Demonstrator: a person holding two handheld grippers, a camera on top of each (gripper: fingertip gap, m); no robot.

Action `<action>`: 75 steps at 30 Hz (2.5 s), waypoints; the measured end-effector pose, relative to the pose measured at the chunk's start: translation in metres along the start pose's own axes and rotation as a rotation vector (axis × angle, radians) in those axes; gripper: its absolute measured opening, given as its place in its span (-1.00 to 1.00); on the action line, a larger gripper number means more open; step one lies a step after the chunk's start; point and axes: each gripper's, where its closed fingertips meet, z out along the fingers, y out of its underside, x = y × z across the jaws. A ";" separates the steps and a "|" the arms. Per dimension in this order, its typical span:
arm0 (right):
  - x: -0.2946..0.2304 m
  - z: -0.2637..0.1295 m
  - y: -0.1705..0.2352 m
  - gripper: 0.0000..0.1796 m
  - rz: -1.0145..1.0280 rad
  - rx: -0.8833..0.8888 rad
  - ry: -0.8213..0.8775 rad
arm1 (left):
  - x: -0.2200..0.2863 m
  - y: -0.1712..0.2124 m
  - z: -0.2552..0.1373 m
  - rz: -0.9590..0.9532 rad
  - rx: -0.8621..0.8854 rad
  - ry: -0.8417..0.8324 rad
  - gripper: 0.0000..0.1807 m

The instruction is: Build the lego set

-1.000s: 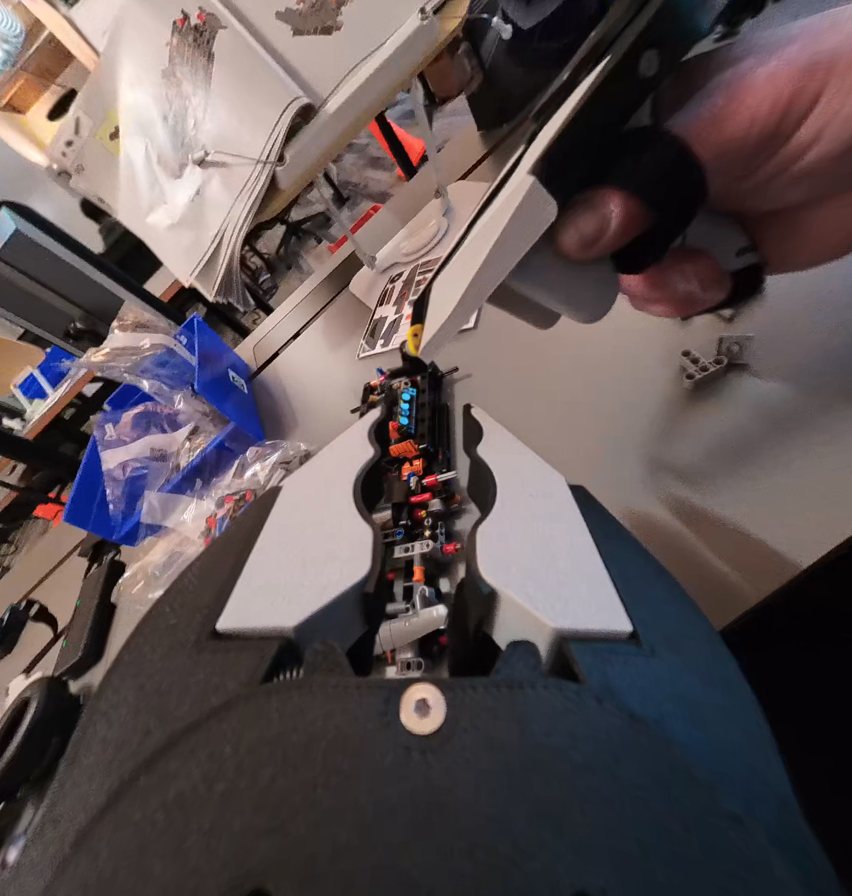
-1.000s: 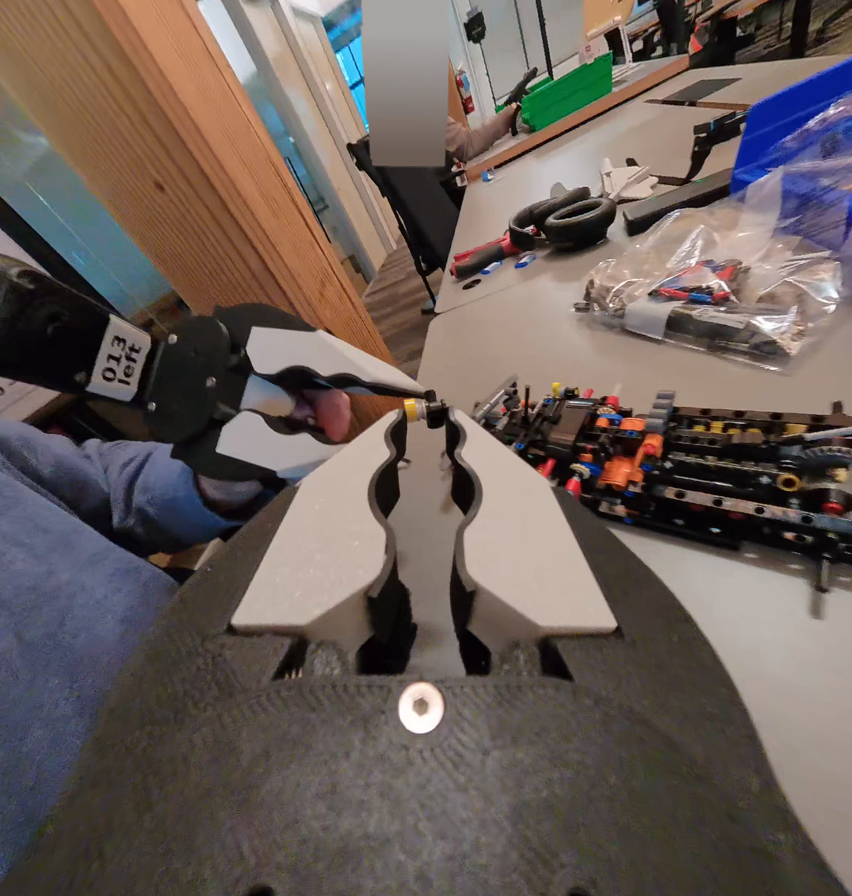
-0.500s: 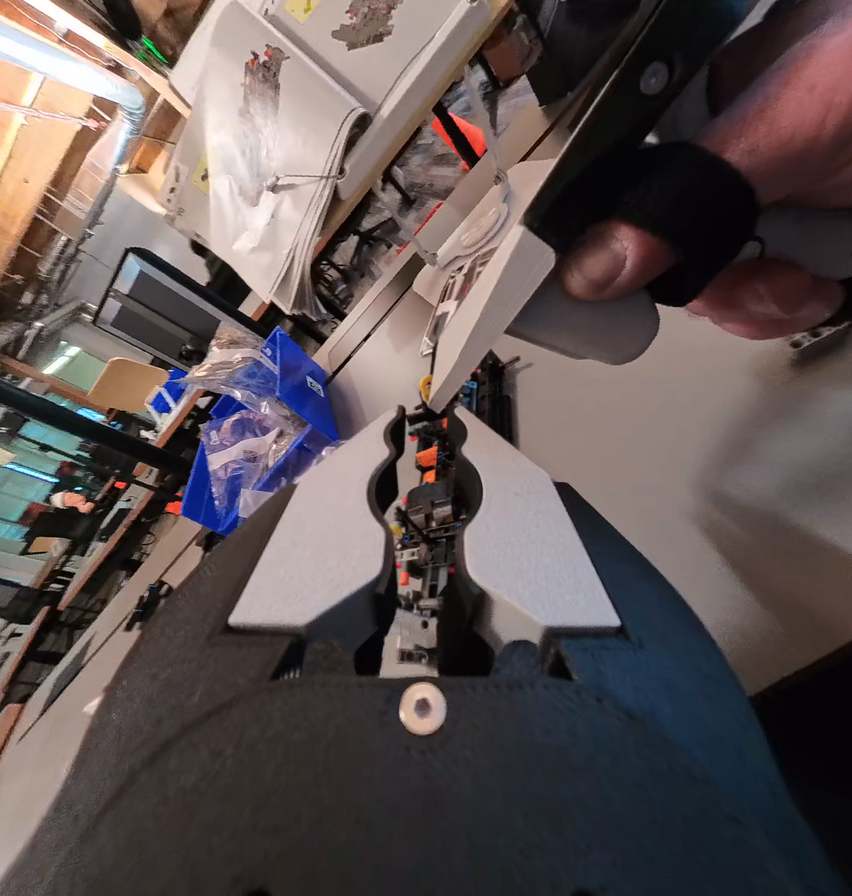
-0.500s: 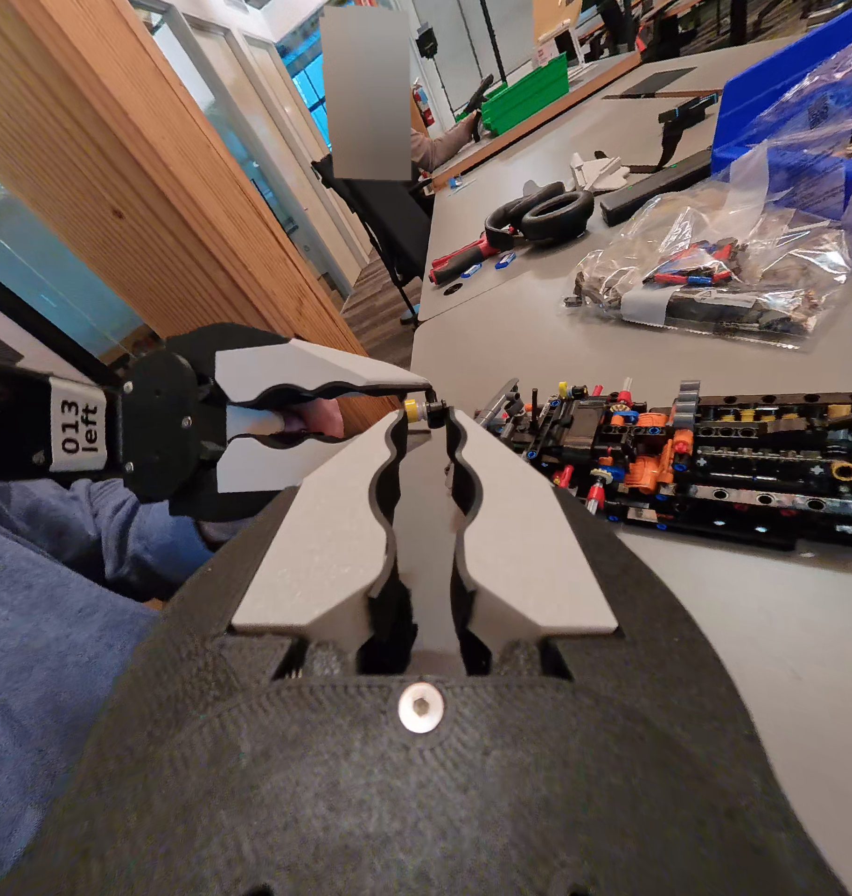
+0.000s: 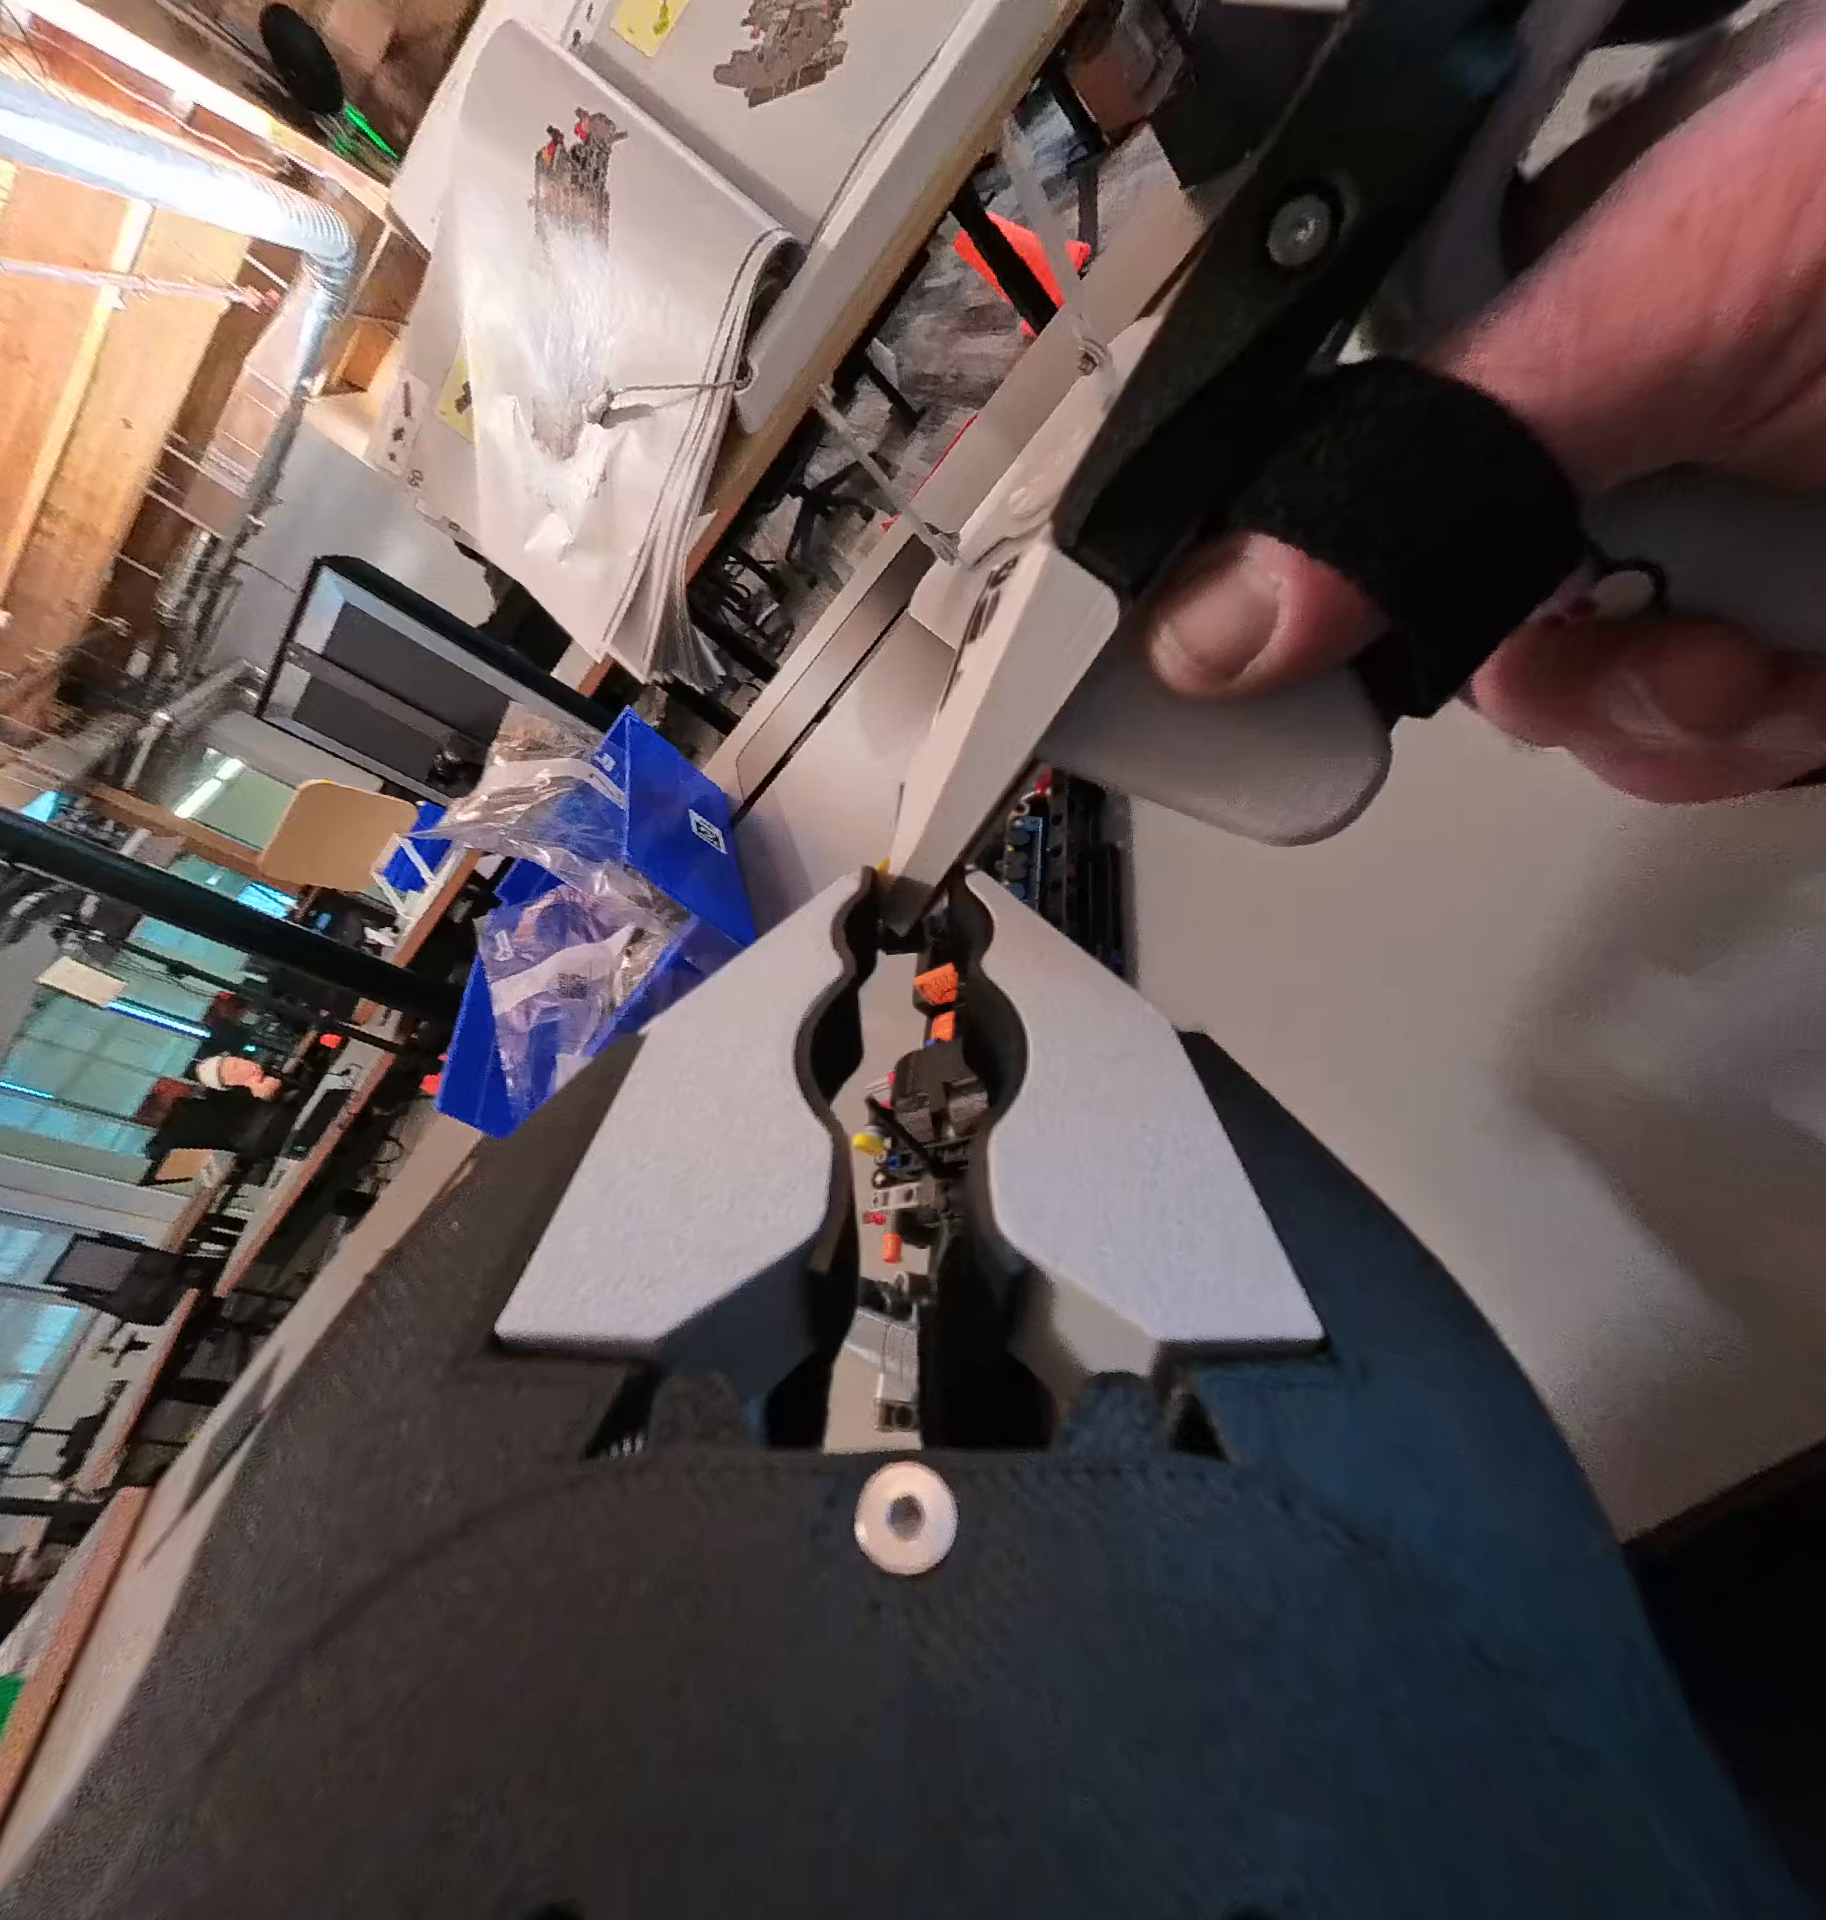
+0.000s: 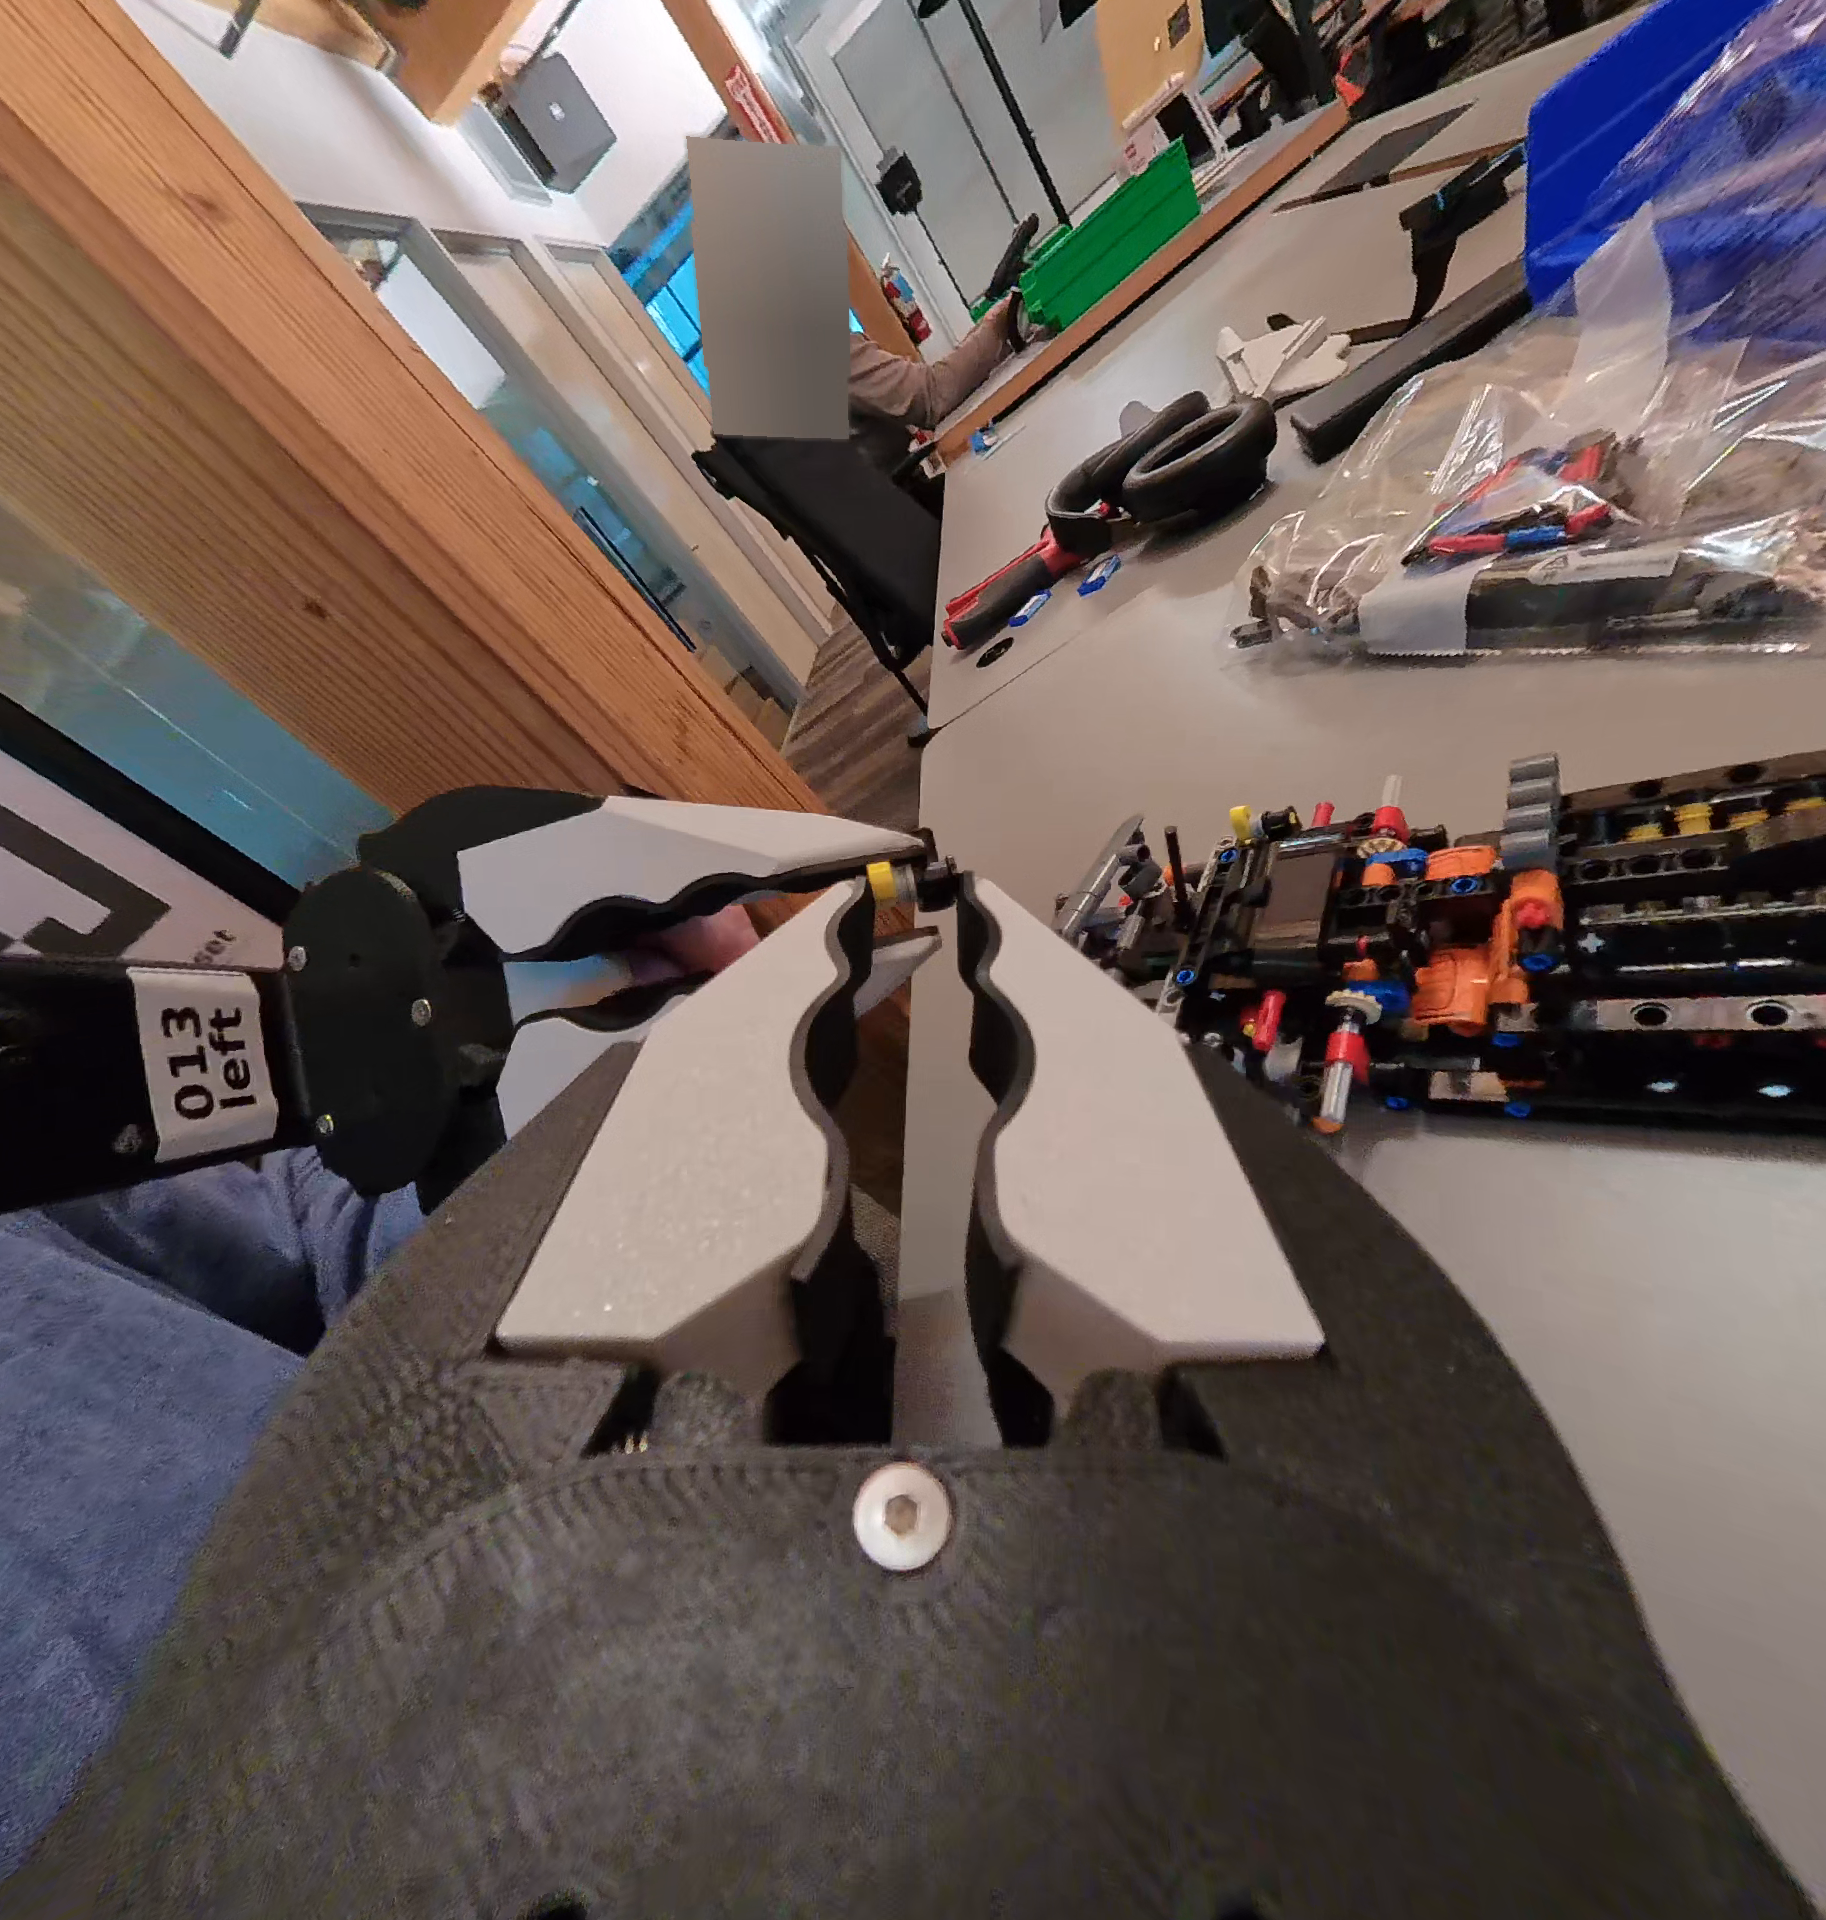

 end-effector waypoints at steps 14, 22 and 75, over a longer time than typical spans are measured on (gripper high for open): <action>-0.009 -0.007 -0.004 -0.86 0.248 0.093 -0.195 | 0.000 -0.010 -0.002 -0.067 0.075 0.053 -0.88; -0.008 -0.020 -0.020 -0.86 0.124 0.110 -0.098 | -0.005 -0.024 0.006 -0.031 0.090 0.051 -0.93; -0.121 0.001 -0.077 -0.98 -0.554 -0.160 -0.555 | -0.092 -0.079 -0.085 -0.809 0.732 0.462 -0.93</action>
